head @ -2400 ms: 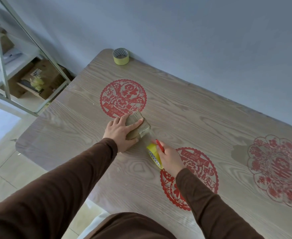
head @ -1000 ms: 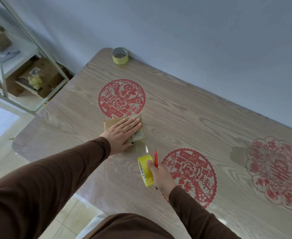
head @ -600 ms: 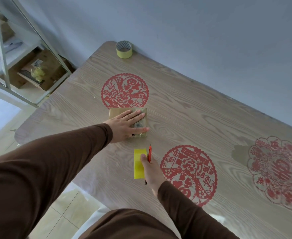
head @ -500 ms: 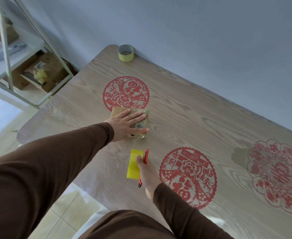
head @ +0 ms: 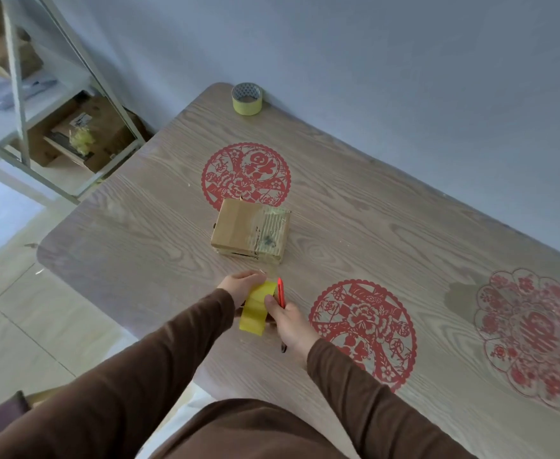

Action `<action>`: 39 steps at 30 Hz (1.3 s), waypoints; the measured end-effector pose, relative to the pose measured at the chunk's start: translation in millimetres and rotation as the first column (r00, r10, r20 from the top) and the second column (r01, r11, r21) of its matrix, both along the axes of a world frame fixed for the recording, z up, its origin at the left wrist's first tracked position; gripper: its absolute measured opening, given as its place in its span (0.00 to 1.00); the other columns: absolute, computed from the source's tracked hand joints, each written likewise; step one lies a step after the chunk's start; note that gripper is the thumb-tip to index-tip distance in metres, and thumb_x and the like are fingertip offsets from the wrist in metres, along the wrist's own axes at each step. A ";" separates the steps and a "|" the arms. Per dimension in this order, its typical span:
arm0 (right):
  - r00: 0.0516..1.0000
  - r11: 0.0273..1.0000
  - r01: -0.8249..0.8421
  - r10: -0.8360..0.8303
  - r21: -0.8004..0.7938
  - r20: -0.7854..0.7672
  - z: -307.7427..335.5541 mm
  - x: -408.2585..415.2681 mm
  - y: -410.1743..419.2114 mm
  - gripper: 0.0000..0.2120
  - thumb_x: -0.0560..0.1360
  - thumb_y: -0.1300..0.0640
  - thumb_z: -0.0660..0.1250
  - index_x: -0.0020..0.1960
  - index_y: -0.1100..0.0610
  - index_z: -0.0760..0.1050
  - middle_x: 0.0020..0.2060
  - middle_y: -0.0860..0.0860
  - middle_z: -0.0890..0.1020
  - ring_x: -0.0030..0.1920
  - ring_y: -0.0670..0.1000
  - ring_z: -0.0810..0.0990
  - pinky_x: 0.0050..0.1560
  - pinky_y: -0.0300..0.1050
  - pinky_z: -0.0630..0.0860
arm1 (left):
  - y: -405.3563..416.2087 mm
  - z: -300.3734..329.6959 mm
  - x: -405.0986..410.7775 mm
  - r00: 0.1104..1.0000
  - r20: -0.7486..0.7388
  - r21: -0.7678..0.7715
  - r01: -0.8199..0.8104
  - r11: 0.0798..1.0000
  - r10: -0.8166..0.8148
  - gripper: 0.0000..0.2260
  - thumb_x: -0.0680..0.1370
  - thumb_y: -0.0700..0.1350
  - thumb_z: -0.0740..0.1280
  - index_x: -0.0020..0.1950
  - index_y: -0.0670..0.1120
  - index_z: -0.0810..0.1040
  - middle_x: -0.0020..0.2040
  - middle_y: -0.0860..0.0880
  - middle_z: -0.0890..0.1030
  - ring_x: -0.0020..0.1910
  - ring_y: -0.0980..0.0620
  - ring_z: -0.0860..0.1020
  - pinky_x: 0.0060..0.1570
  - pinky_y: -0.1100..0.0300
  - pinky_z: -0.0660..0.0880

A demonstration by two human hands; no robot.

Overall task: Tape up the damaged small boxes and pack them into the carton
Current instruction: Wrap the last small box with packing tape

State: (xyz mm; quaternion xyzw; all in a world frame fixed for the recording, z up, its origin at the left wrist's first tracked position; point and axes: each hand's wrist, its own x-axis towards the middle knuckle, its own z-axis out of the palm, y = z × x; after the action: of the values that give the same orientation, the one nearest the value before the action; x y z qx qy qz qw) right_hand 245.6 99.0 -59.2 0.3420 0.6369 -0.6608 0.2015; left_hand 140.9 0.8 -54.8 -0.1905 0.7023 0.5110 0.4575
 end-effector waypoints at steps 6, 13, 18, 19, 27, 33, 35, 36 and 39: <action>0.944 0.739 -0.277 0.328 0.614 0.031 26.9 -9.7 50.3 0.27 0.75 0.27 0.57 0.48 0.52 0.67 0.36 0.44 0.74 0.35 0.48 0.74 0.36 0.48 0.68 | 2.9 -6.0 1.5 0.996 -0.037 -0.010 -0.083 0.996 0.083 0.06 0.76 0.46 0.74 0.50 0.46 0.84 0.42 0.45 0.83 0.38 0.47 0.80 0.46 0.52 0.81; 0.824 0.375 -0.403 0.545 0.835 0.154 23.1 -34.5 60.9 0.18 0.85 0.44 0.50 0.43 0.52 0.67 0.31 0.47 0.73 0.35 0.55 0.74 0.33 0.48 0.64 | -1.1 -12.7 6.7 0.985 -0.156 -0.061 -0.079 0.995 0.068 0.04 0.77 0.46 0.73 0.44 0.47 0.83 0.30 0.52 0.80 0.29 0.56 0.75 0.22 0.70 0.69; 0.783 0.307 -0.479 0.573 0.823 0.242 21.6 -44.0 60.0 0.18 0.85 0.44 0.48 0.44 0.52 0.68 0.35 0.49 0.74 0.37 0.55 0.74 0.36 0.48 0.65 | 0.4 -18.5 5.7 0.984 -0.179 -0.114 -0.036 0.993 0.015 0.07 0.77 0.49 0.72 0.42 0.47 0.82 0.33 0.51 0.79 0.30 0.54 0.75 0.24 0.68 0.68; 0.778 0.297 -0.485 0.576 0.823 0.251 21.6 -45.4 59.5 0.18 0.85 0.44 0.48 0.44 0.52 0.68 0.36 0.51 0.75 0.38 0.56 0.74 0.37 0.48 0.65 | 0.8 -20.5 5.4 0.983 -0.183 -0.121 -0.036 0.992 0.013 0.07 0.77 0.49 0.72 0.43 0.47 0.83 0.33 0.51 0.79 0.30 0.54 0.75 0.25 0.68 0.68; 0.690 0.171 -0.611 0.594 0.773 0.414 16.9 -62.6 62.0 0.21 0.85 0.45 0.51 0.54 0.56 0.78 0.51 0.54 0.83 0.54 0.58 0.81 0.45 0.48 0.67 | 6.5 -26.4 1.4 0.966 -0.258 -0.142 -0.047 0.989 0.009 0.06 0.76 0.45 0.74 0.42 0.44 0.83 0.34 0.47 0.79 0.34 0.51 0.75 0.35 0.62 0.72; 0.717 0.246 -0.679 0.424 0.691 0.553 9.8 -50.7 99.2 0.25 0.84 0.41 0.48 0.57 0.54 0.79 0.54 0.56 0.83 0.57 0.57 0.81 0.53 0.49 0.73 | 7.3 -27.3 -4.3 0.961 -0.278 -0.169 -0.036 0.985 -0.012 0.08 0.74 0.47 0.74 0.43 0.42 0.85 0.35 0.48 0.79 0.35 0.50 0.75 0.37 0.60 0.72; 0.871 0.430 -0.480 0.334 0.765 0.360 10.4 -45.4 107.2 0.24 0.83 0.37 0.46 0.52 0.52 0.74 0.44 0.52 0.82 0.47 0.55 0.81 0.44 0.48 0.72 | 6.8 -27.4 -8.5 0.956 -0.290 -0.187 -0.010 0.982 -0.045 0.08 0.74 0.48 0.74 0.45 0.43 0.85 0.36 0.47 0.79 0.36 0.49 0.75 0.38 0.59 0.72; 0.935 0.511 -0.336 0.286 0.791 0.212 13.5 -44.3 104.5 0.22 0.82 0.35 0.49 0.53 0.52 0.72 0.40 0.50 0.81 0.42 0.53 0.81 0.40 0.47 0.72 | 7.0 -27.6 -9.8 0.953 -0.298 -0.196 -0.001 0.981 -0.058 0.08 0.74 0.48 0.74 0.44 0.43 0.85 0.36 0.47 0.79 0.36 0.49 0.75 0.38 0.59 0.72; 0.902 0.560 -0.179 0.422 0.809 -0.093 20.6 -53.5 81.5 0.14 0.81 0.43 0.62 0.64 0.48 0.70 0.44 0.45 0.81 0.40 0.47 0.79 0.40 0.46 0.77 | 8.1 -26.1 -11.4 0.947 -0.315 -0.204 -0.009 0.979 -0.057 0.06 0.74 0.48 0.74 0.42 0.46 0.85 0.37 0.47 0.80 0.37 0.49 0.76 0.40 0.58 0.74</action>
State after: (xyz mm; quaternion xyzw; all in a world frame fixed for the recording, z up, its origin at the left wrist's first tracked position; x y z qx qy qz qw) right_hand 192.1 180.5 -38.6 0.1841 0.9307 -0.3117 0.0515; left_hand 129.5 8.9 -80.9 -0.1425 0.8177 0.4552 0.3222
